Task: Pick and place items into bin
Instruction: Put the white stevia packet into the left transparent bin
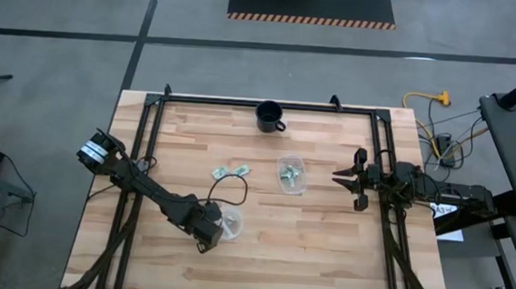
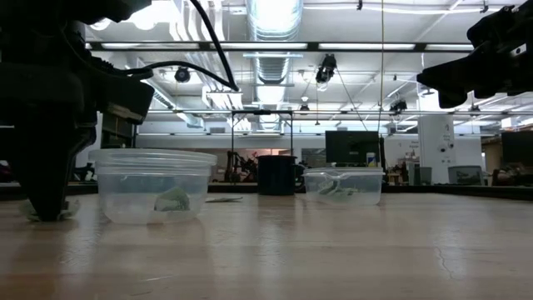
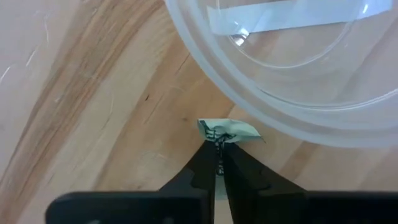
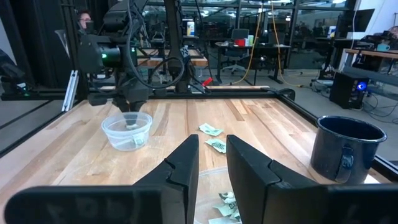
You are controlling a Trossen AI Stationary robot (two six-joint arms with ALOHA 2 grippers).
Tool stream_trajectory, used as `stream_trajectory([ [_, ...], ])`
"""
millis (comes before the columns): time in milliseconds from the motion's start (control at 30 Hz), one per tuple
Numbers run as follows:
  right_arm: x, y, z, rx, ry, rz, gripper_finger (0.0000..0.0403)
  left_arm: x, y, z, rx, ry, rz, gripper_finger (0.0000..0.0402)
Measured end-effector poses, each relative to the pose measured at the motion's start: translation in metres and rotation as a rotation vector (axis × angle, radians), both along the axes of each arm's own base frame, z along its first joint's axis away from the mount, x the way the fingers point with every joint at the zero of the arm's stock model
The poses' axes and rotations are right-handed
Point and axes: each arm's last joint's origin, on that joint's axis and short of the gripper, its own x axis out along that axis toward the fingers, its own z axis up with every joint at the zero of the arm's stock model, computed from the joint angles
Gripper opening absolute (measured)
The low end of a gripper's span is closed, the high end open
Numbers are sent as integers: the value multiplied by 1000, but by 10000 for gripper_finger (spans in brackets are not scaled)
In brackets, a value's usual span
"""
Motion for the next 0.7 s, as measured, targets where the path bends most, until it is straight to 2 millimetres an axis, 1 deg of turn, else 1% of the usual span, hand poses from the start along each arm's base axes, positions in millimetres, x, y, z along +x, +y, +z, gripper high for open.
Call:
stream_trajectory([
  [400, 0, 0, 0, 1, 0, 0, 72, 3, -3, 5, -11, -10, -60, 0],
  [700, 0, 0, 0, 0, 0, 0, 72, 3, -4, 8, -59, -1, -97, 0],
])
